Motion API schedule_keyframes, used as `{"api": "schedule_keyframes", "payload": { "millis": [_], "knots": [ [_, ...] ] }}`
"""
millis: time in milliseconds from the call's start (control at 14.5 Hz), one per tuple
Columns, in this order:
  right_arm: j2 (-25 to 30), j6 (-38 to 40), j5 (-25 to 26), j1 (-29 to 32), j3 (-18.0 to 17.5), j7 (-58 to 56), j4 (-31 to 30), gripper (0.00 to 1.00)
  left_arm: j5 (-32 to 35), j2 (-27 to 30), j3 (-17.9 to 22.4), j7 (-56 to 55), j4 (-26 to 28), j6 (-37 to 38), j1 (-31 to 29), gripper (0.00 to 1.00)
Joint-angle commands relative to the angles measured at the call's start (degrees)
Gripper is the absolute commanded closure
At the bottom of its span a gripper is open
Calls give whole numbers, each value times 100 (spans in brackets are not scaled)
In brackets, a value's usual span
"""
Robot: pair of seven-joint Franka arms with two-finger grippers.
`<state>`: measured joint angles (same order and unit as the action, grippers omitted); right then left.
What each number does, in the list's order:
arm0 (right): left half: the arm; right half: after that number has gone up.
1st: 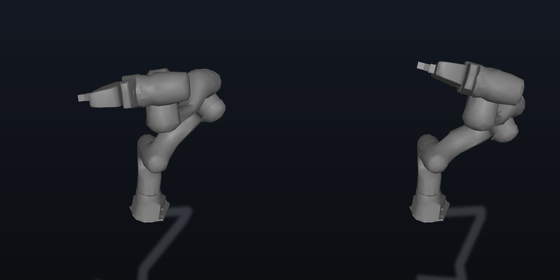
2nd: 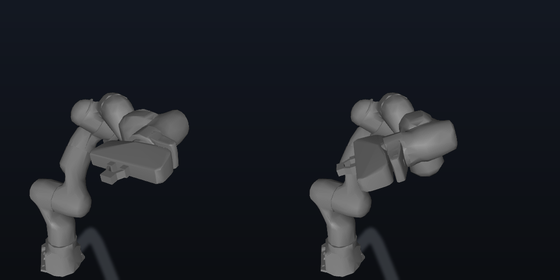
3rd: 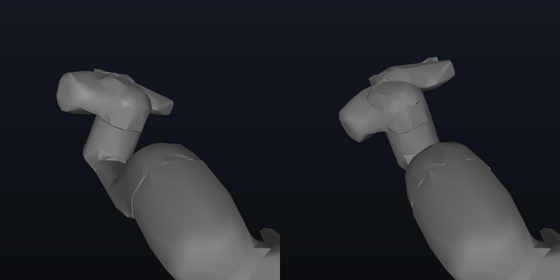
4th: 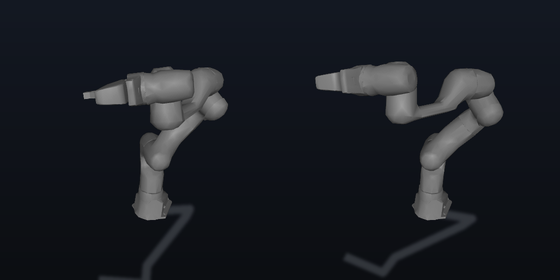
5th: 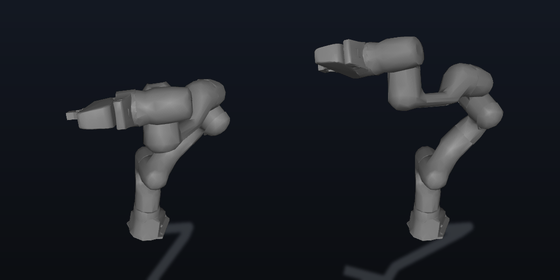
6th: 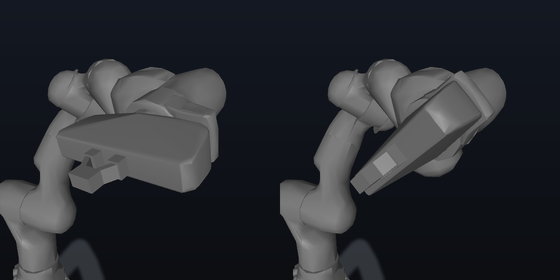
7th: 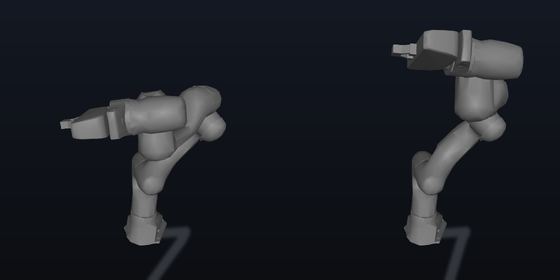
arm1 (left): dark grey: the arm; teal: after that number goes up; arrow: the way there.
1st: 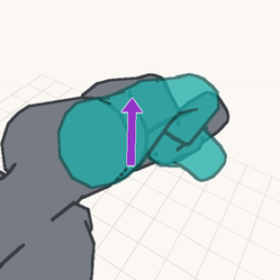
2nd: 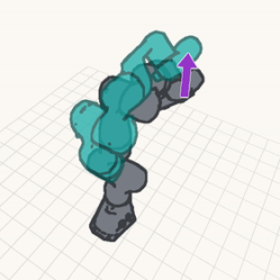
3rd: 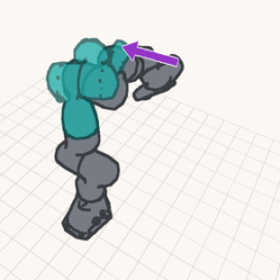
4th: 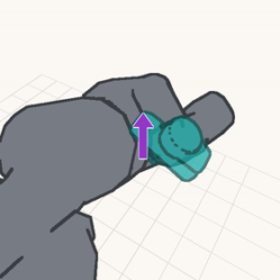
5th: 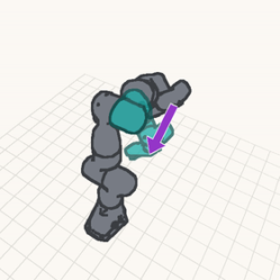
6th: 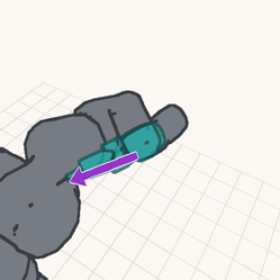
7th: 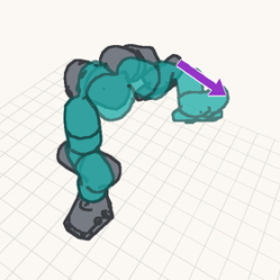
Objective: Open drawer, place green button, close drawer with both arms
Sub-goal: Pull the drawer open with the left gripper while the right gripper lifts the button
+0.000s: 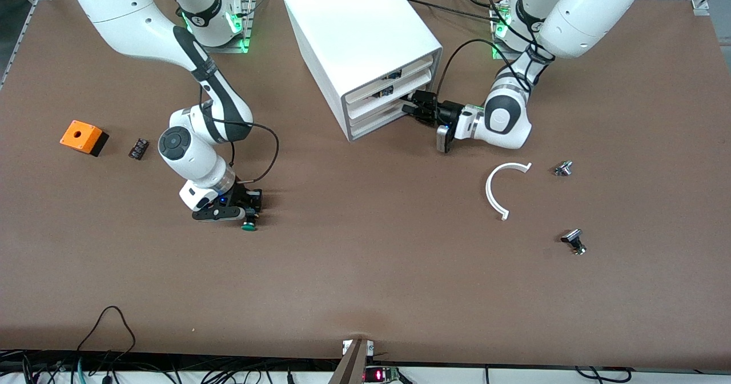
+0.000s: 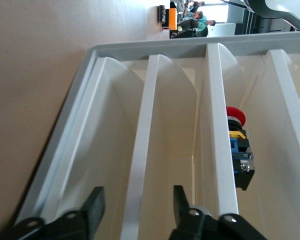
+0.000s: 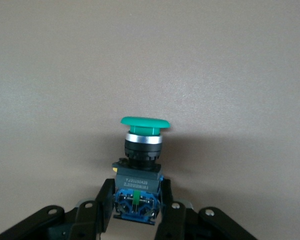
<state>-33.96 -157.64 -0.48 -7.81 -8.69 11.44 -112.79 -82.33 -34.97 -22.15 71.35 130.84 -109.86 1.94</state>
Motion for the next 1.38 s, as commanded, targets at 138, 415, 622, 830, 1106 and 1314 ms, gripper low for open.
{"api": "schedule_keyframes", "payload": {
  "millis": [138, 415, 622, 830, 1106, 1314],
  "knots": [
    [-23, 1047, 48, -18, -1, 226, 651, 100, -161, -142, -61, 335, -50, -62, 18, 100],
    [-23, 2656, -31, 34, -1, 350, 1635, 100, -81, -142, 175, 230, -348, -62, 0, 100],
    [-23, 3631, -31, 26, -1, 875, 2303, 100, 84, -159, 439, -120, -743, -53, 0, 100],
    [-14, 4546, -40, -36, -45, 1779, 3015, 100, 909, -159, 721, -822, -1253, -18, -18, 100],
    [38, 5198, -48, -527, -54, 3123, 3491, 100, 1061, -177, 730, -1053, -1403, -18, -141, 91],
    [144, 5252, -40, -1071, -54, 4345, 3658, 100, 1079, -98, 818, -965, -1404, -53, -167, 0]
  ]
}}
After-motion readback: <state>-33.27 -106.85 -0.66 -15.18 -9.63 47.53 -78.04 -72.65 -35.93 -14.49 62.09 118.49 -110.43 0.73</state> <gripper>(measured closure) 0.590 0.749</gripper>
